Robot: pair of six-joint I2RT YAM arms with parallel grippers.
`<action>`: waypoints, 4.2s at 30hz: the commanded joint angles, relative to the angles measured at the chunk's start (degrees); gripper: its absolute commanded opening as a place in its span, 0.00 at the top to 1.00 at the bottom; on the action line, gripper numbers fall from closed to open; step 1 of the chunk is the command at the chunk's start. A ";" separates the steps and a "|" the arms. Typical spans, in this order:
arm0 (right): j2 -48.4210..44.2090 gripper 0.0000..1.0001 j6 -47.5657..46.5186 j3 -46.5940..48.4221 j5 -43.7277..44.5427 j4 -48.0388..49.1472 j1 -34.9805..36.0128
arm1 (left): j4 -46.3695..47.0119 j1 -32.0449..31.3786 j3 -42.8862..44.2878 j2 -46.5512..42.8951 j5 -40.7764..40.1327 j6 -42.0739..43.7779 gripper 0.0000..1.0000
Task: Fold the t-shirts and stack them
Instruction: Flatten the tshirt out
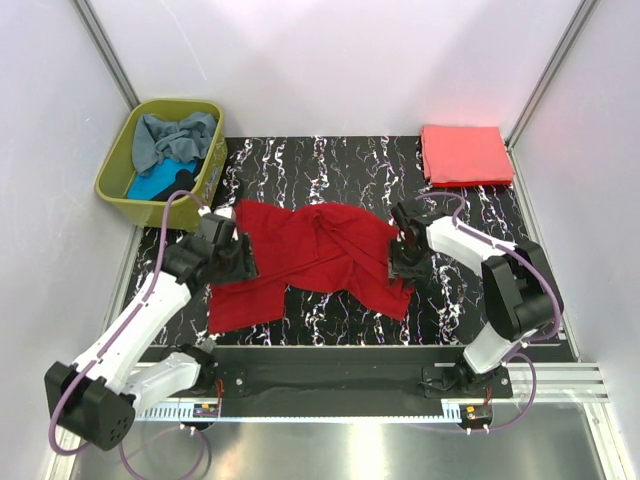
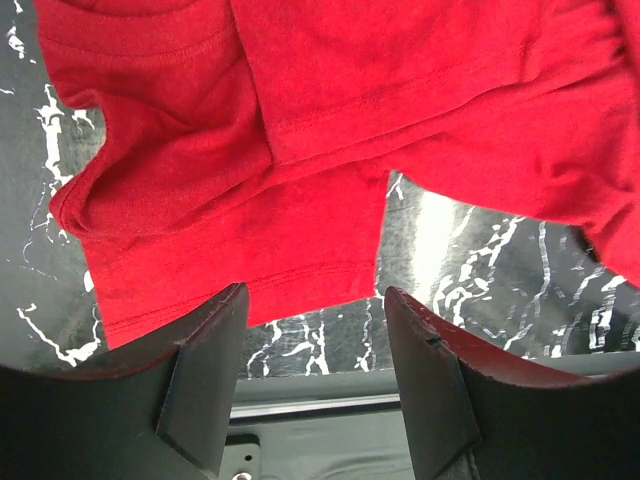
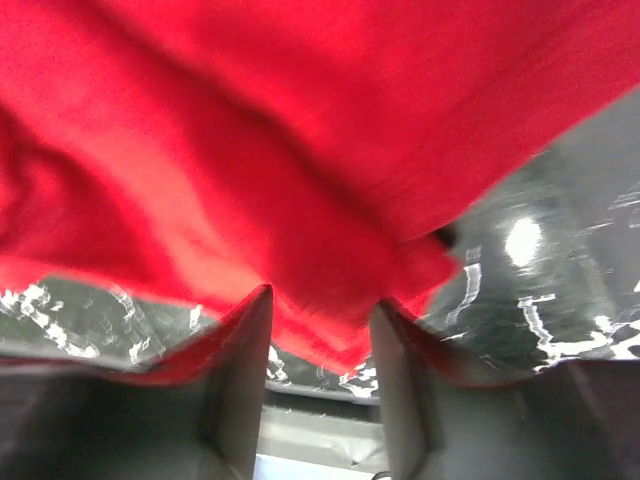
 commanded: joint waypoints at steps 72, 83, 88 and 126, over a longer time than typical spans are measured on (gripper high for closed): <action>-25.57 0.06 2.70 -8.75 -30.83 -2.87 -22.91 | -2.37 -14.57 1.19 12.56 -1.30 -41.44 0.51; -22.32 0.08 4.11 -9.81 -31.09 0.48 -23.00 | -2.46 -19.66 -3.04 13.59 4.50 -41.35 0.53; -23.20 0.08 4.63 -10.94 -30.30 0.65 -22.91 | -1.07 -21.07 -4.27 15.61 5.11 -43.90 0.46; -26.71 0.11 11.65 -17.70 -27.14 1.27 -21.51 | 9.84 -25.82 -14.39 21.77 3.98 -53.67 0.87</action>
